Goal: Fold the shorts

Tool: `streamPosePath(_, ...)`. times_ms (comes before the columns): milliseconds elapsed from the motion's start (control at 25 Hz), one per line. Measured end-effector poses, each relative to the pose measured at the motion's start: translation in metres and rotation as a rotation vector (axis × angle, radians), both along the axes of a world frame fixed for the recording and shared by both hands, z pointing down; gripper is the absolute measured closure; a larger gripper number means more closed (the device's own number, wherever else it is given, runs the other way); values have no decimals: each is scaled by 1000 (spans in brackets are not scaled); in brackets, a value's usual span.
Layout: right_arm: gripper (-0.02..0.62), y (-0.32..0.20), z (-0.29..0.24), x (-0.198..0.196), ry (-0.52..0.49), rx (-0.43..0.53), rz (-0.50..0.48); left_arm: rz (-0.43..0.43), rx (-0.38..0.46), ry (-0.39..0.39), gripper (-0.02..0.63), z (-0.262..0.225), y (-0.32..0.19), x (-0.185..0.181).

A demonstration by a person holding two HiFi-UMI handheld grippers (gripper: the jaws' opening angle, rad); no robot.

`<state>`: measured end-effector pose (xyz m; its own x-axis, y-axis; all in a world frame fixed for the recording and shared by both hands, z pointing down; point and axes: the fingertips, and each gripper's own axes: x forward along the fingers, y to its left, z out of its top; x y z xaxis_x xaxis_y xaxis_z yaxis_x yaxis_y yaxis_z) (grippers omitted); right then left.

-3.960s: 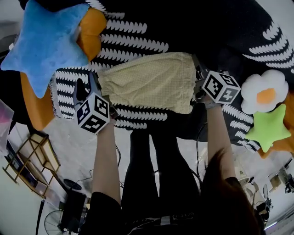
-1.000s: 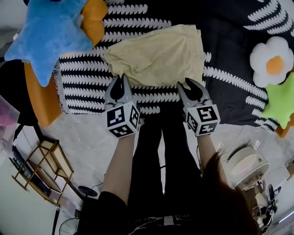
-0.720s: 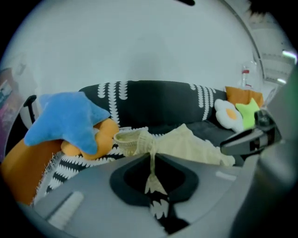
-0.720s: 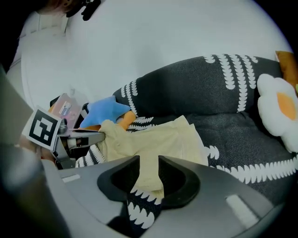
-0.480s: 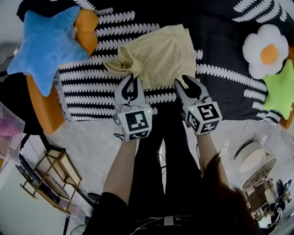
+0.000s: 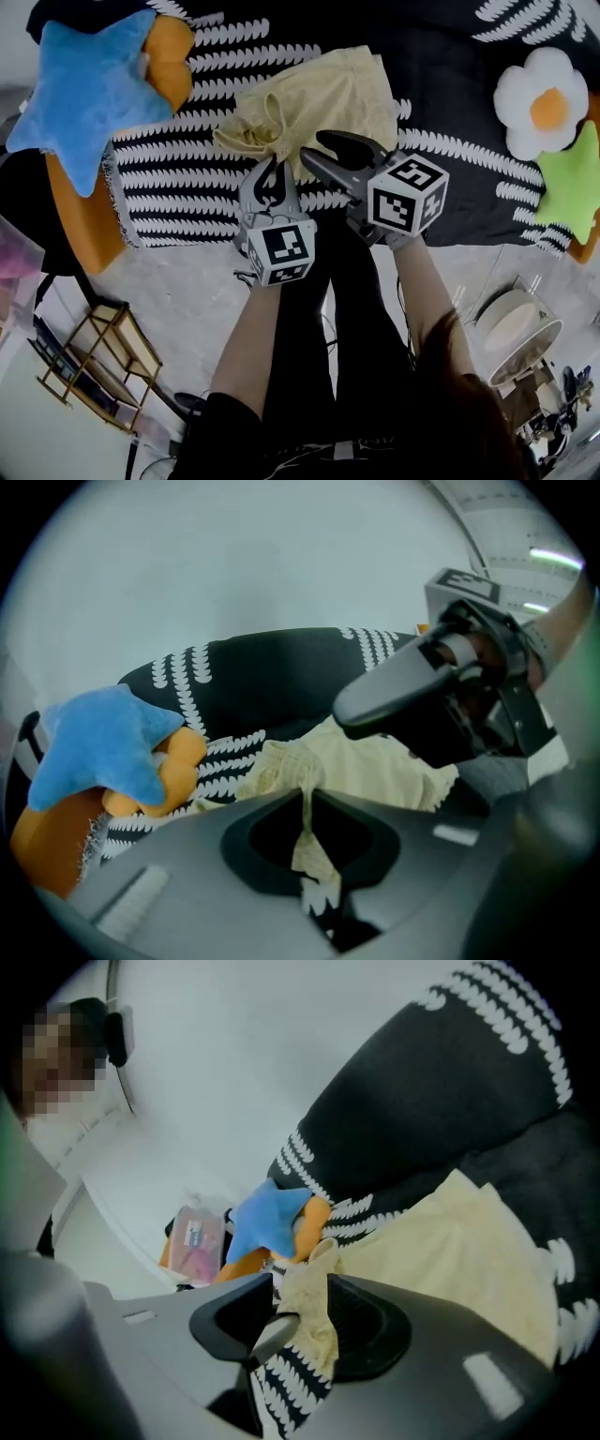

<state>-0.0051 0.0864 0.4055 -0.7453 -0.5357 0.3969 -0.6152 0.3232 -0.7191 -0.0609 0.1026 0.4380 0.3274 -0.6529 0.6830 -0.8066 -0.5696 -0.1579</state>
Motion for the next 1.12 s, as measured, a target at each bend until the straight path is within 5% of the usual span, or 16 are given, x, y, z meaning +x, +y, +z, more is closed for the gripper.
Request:
streamPosePath(320,383,-4,35,-52,72,-116,-201,43,11,-22,606,15,5,-3)
streamPosePath(400,480,-5,35,-53,89,-110,-192,67,21,-11,606,14,9,0)
streamPosePath(520,505,-6,36,-56,115,-104,-183,71,2,27,606,11,16,-6)
streamPosePath(720,510,-9,42,-54,117,-108,-147,-134,-15,102,606,10,18,-58)
streamPosePath(880,509,-10,46,-52,121,-107,-162,-339,-136,103,606,40,0,-110)
streamPosePath(1120,457,-8,41,-61,113,-43,-223,-347,-192,199,606,58,-38,-109)
